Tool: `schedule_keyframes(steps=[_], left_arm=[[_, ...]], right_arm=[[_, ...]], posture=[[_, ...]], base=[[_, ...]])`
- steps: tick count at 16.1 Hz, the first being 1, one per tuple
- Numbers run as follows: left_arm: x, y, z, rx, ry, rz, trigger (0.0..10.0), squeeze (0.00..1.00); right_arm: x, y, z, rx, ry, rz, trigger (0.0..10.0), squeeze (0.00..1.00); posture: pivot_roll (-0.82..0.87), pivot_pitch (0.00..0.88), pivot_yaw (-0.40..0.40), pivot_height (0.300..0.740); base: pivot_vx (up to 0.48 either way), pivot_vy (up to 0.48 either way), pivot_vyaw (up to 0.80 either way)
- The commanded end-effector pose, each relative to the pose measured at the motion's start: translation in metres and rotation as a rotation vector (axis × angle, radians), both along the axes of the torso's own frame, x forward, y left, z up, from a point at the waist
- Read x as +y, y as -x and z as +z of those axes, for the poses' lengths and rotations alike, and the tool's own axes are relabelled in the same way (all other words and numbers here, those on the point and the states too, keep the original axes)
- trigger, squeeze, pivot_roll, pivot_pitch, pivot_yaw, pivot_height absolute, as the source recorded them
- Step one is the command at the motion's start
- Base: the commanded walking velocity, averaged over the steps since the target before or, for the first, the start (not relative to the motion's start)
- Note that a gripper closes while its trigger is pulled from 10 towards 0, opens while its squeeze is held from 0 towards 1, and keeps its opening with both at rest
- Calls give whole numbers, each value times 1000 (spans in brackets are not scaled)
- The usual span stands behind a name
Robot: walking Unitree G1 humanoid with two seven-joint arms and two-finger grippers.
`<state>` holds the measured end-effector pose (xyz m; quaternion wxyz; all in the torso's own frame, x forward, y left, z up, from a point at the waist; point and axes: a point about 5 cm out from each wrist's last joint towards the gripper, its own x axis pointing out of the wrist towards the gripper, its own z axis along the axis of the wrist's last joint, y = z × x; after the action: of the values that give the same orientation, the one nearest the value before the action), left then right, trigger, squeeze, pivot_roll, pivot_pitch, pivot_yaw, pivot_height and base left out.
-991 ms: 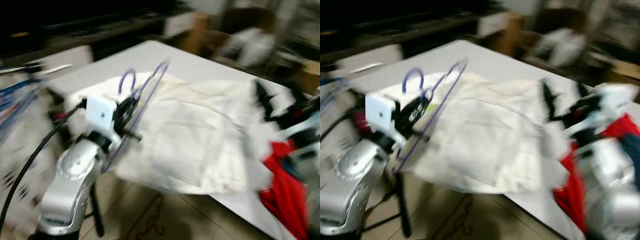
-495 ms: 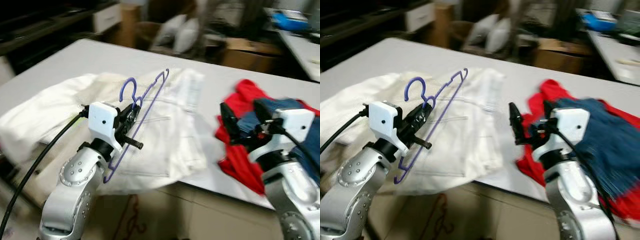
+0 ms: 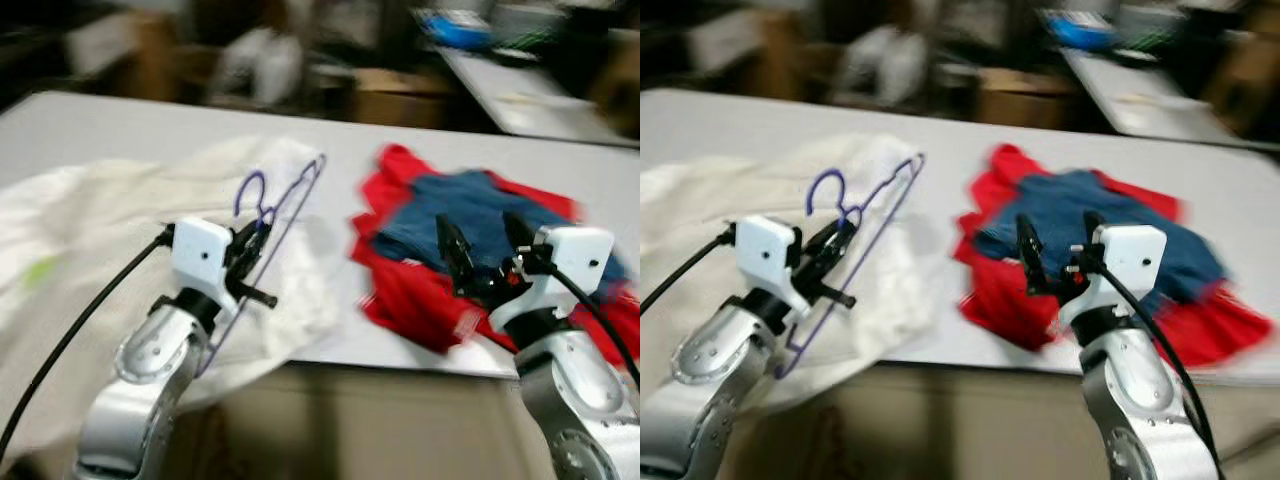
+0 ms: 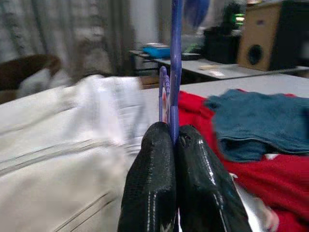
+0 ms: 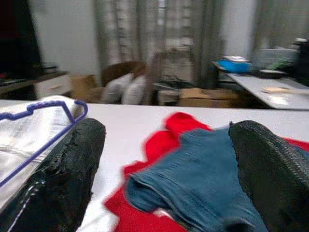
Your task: Hang hanger
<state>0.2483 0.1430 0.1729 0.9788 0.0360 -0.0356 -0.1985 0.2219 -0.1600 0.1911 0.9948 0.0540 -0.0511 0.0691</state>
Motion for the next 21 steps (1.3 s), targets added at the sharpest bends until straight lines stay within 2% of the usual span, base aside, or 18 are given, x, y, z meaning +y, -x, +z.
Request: schedule_keyframes(steps=[1, 6, 8, 9, 11, 12, 14, 18, 20, 21], left_arm=[[-4, 1, 2, -13, 2, -13, 10000, 0], [-6, 0, 2, -36, -16, 2, 10000, 0], [-6, -1, -1, -30, -12, 14, 10000, 0], [-2, -4, -8, -12, 6, 69, 10000, 0], [3, -5, -15, 10, 1, 104, 10000, 0], [3, -5, -19, 17, -8, 106, 10000, 0], [1, -7, -19, 5, -25, 97, 10000, 0], [-7, -8, -27, 56, 1, 41, 10000, 0], [-8, -10, -27, 49, -12, 32, 10000, 0], [-15, -15, -21, 29, -4, -6, 10000, 0]], right_arm=[[-3, 0, 0, 12, 12, -17, 10000, 0], [0, 0, 0, 6, 29, -8, 10000, 0], [-1, -2, -7, 63, 47, -2, 10000, 0], [-5, -6, -11, 92, 48, -10, 10000, 0], [-9, -8, -11, 87, 65, -8, 10000, 0], [-10, -7, -14, 96, 117, 16, 10000, 0], [-14, -5, -21, 122, 146, 24, 10000, 0], [-13, 5, -28, 154, 205, 31, 10000, 0], [-12, 9, -31, 169, 208, 52, 10000, 0], [-16, 11, -35, 189, 186, 73, 10000, 0]], posture=[[-9, 2, -50, 740], [-18, 0, -51, 740], [-21, 0, -50, 740], [-22, 0, -48, 740], [-25, 0, -48, 740], [-28, 0, -47, 740], [-29, 2, -45, 740], [-77, 34, 0, 740], [-79, 40, 7, 740], [-82, 49, 15, 740]], base=[[0, 0, -800], [0, 0, -800], [0, 0, -763], [0, 0, 0], [0, -334, 0], [0, -334, 0], [0, -124, 0], [0, 0, 0], [0, 0, 0], [0, 0, 0]])
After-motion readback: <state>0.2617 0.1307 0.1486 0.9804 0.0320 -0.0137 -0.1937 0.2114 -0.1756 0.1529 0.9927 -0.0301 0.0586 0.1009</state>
